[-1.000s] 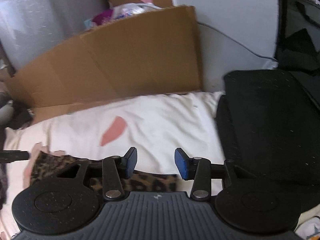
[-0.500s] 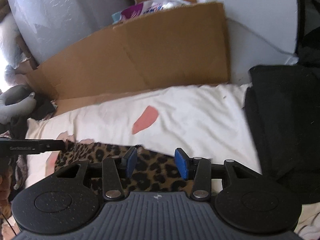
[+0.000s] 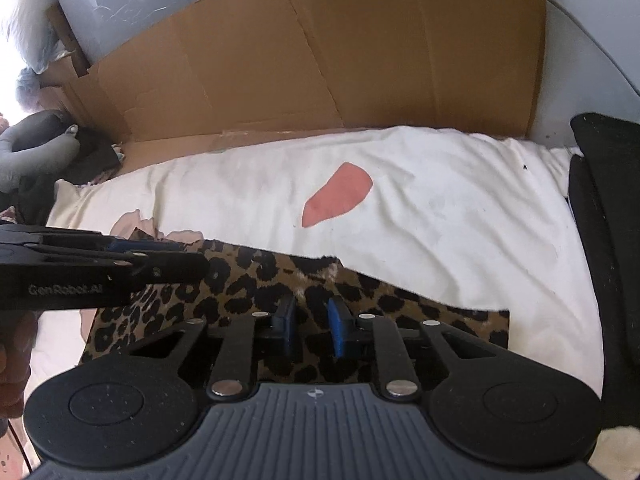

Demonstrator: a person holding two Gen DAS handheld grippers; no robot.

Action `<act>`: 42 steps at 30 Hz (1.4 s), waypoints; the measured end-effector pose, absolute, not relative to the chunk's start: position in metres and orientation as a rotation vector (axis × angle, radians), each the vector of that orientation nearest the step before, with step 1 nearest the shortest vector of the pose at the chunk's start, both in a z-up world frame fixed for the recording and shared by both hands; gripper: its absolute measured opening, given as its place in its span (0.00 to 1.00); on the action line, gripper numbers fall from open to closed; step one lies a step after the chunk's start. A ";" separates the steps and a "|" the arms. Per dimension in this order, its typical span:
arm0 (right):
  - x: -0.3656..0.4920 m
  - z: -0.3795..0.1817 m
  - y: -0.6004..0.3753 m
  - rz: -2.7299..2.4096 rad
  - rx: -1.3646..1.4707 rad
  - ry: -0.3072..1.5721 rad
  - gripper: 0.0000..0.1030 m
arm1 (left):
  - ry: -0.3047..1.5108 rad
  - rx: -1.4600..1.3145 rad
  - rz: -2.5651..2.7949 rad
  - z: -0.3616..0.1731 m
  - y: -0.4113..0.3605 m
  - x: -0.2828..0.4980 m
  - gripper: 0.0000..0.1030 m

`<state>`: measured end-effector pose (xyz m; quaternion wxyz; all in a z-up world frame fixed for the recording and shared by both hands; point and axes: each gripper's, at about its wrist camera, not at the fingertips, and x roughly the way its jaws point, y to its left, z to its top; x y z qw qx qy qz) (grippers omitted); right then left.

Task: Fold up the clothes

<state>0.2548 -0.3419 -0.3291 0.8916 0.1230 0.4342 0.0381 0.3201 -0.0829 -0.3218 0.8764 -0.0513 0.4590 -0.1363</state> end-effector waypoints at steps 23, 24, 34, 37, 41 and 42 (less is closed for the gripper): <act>0.276 -0.353 -0.342 0.143 0.204 0.928 0.21 | 1.029 -0.069 -0.284 -0.343 -0.088 0.332 0.18; 0.276 -0.353 -0.343 0.145 0.207 0.929 0.21 | 1.029 -0.070 -0.276 -0.338 -0.087 0.330 0.18; 0.277 -0.358 -0.346 0.173 0.207 0.921 0.21 | 1.036 -0.078 -0.288 -0.325 -0.088 0.305 0.18; 0.277 -0.357 -0.345 0.169 0.202 0.921 0.21 | 1.049 -0.062 -0.282 -0.336 -0.087 0.304 0.19; 0.280 -0.349 -0.338 0.177 0.129 0.937 0.22 | 1.054 -0.049 -0.282 -0.343 -0.088 0.305 0.19; 0.279 -0.344 -0.339 0.180 0.124 0.930 0.23 | 1.054 -0.049 -0.284 -0.344 -0.088 0.306 0.19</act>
